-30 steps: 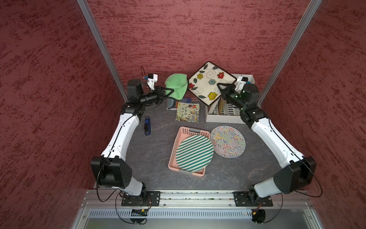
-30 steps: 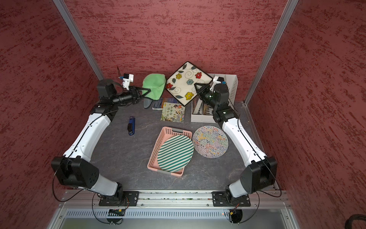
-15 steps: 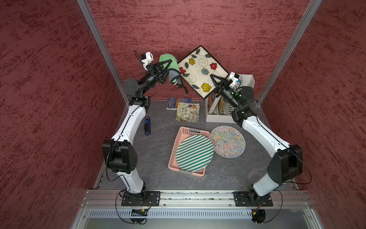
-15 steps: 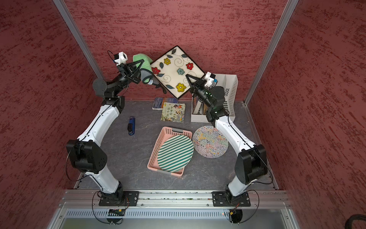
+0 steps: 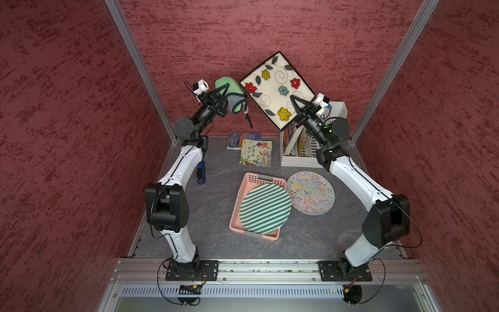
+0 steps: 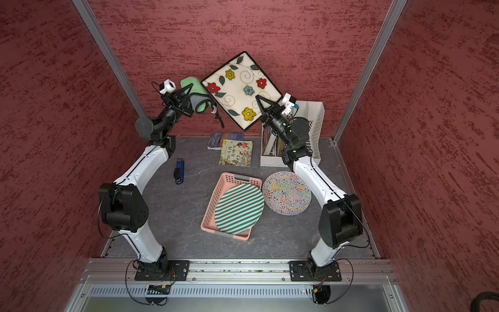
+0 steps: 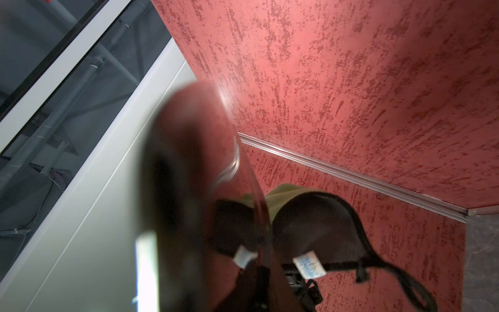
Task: Wipe the wet plate dry
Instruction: Wipe the plate with towel.
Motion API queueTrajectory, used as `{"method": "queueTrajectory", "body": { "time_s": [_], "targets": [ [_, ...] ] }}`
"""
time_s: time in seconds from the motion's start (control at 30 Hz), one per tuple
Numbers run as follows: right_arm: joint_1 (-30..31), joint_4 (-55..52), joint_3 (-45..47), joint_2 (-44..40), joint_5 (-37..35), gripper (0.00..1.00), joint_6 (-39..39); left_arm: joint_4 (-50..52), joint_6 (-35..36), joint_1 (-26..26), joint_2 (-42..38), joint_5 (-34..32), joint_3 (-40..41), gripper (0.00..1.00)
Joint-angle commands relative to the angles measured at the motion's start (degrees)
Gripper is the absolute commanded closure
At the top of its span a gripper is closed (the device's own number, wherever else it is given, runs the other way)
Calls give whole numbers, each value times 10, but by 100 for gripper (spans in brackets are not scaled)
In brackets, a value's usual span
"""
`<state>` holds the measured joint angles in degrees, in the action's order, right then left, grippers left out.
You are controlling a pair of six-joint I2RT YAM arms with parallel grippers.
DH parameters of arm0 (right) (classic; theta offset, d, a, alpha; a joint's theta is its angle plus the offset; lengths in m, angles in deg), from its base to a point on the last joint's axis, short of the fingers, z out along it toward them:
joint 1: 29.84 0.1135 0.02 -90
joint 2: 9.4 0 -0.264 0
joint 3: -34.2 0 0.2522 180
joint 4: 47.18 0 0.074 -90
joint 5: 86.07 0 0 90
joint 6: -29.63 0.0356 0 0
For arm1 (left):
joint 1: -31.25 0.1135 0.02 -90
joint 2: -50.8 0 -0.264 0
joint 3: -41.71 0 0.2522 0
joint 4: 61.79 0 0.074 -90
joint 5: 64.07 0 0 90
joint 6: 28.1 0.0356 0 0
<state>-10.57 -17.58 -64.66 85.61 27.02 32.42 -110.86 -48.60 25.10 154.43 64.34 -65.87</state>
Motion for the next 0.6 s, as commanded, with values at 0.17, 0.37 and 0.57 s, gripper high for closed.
{"method": "queueTrajectory", "body": {
  "time_s": [0.17, 0.37, 0.57],
  "targets": [
    [36, 125, -27, 12, 42, 100, 32, -40, -60, -30, 48, -43, -132, 100],
    [62, 161, -96, 62, 80, 100, 55, -26, -65, -63, 67, -46, -182, 100],
    [79, 201, -194, 121, 90, 100, 71, -28, -74, -97, 79, -46, -189, 100]
  ]
}}
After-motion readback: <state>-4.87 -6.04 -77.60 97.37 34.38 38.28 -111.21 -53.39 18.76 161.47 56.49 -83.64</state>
